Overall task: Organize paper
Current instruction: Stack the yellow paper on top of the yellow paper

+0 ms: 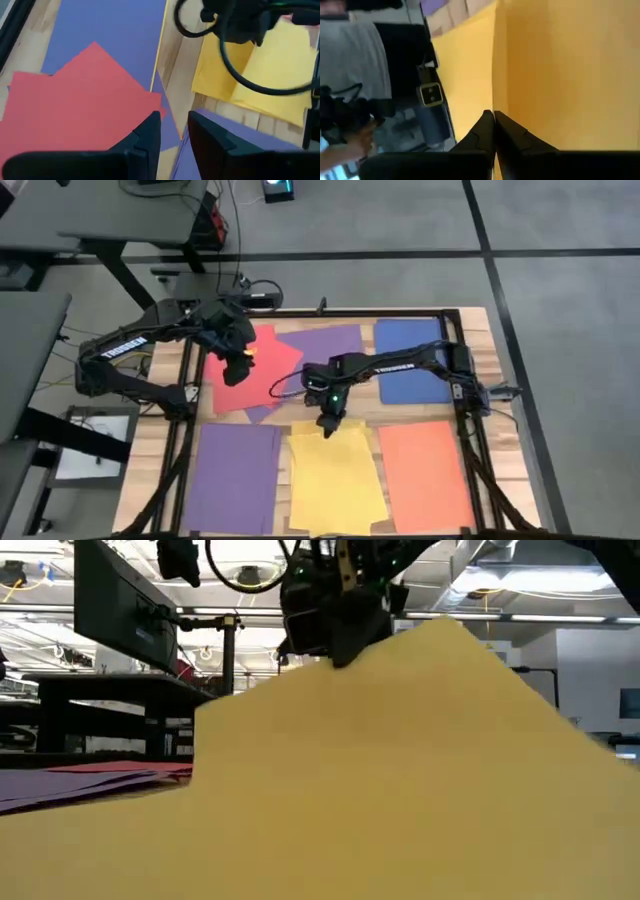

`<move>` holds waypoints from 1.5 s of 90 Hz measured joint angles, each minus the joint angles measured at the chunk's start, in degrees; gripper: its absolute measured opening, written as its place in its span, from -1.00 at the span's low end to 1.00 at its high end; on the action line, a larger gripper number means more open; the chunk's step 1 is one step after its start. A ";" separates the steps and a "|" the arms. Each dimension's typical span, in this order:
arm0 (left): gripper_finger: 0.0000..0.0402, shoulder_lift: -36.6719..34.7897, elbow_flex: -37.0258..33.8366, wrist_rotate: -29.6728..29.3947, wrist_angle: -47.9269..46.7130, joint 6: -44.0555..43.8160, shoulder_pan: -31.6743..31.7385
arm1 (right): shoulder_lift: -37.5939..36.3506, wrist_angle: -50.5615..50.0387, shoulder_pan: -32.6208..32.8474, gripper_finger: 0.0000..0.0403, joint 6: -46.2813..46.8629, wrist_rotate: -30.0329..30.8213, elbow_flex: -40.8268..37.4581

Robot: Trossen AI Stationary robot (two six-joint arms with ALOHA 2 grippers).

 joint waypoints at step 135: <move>-0.59 -0.02 0.00 0.02 -1.15 -0.56 0.02 | -0.31 3.04 -1.51 -0.32 19.95 5.38 -6.73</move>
